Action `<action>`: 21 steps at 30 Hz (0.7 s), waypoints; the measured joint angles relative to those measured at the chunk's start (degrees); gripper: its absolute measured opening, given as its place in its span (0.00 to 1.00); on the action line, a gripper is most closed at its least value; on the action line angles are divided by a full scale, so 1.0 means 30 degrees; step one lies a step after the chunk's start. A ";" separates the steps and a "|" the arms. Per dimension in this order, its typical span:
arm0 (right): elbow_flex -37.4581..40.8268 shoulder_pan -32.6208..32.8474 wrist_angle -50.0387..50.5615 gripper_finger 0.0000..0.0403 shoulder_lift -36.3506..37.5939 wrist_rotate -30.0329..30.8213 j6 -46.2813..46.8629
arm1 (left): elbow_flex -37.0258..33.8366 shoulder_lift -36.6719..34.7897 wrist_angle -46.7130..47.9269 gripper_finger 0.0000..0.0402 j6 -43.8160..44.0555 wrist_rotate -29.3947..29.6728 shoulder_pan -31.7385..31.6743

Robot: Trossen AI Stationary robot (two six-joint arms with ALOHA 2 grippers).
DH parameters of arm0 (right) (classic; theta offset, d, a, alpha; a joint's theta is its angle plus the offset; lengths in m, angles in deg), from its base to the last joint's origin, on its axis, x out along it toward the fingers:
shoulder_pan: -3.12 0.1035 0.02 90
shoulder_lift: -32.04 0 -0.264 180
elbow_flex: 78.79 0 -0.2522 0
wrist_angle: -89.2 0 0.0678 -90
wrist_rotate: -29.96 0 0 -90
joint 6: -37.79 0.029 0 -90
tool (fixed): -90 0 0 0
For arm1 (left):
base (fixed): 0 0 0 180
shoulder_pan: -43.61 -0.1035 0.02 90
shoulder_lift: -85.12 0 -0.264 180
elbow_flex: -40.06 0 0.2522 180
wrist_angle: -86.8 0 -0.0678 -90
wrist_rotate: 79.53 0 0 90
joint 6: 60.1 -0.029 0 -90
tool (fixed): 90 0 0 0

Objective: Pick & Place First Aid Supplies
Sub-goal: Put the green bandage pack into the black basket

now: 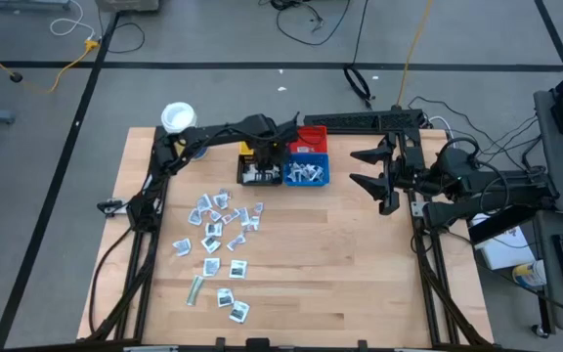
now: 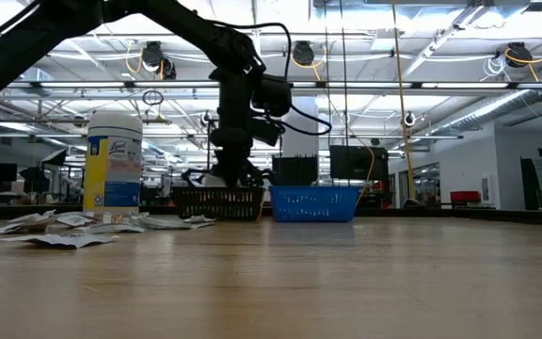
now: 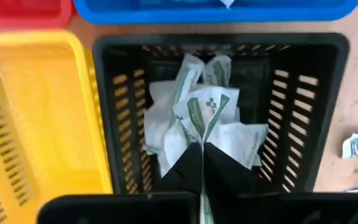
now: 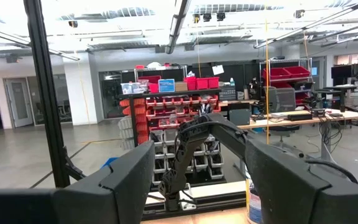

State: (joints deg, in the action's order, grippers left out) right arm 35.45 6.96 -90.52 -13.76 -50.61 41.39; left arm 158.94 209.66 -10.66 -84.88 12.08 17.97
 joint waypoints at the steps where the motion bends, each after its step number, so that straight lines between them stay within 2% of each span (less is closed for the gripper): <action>1: -0.0004 0.0000 -0.0007 0.61 0.0000 0.0000 -0.0007 | 0.0000 0.0002 0.0175 0.05 0.0241 0.0013 -0.0022; 6: -0.0003 0.0000 0.0000 0.61 0.0000 -0.0006 -0.0146 | 0.0000 -0.0005 0.0398 0.17 0.1541 0.0081 -0.0247; 14: -0.0004 0.0000 -0.0001 0.61 0.0000 -0.0073 -0.0146 | 0.0036 -0.0005 0.0775 0.51 0.2531 0.0334 -0.0570; 17: -0.0004 0.0000 0.0000 0.61 0.0000 -0.0073 -0.0146 | 0.0753 0.0002 0.2532 0.61 0.3985 0.0505 -0.0570; 21: -0.0004 0.0000 0.0000 0.61 0.0000 -0.0073 -0.0146 | 0.2407 -0.0020 0.5548 0.69 0.6362 0.0496 -0.0570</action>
State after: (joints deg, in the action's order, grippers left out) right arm 35.44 6.96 -90.51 -13.76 -50.82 40.95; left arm 166.16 209.60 5.98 -65.80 13.57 16.26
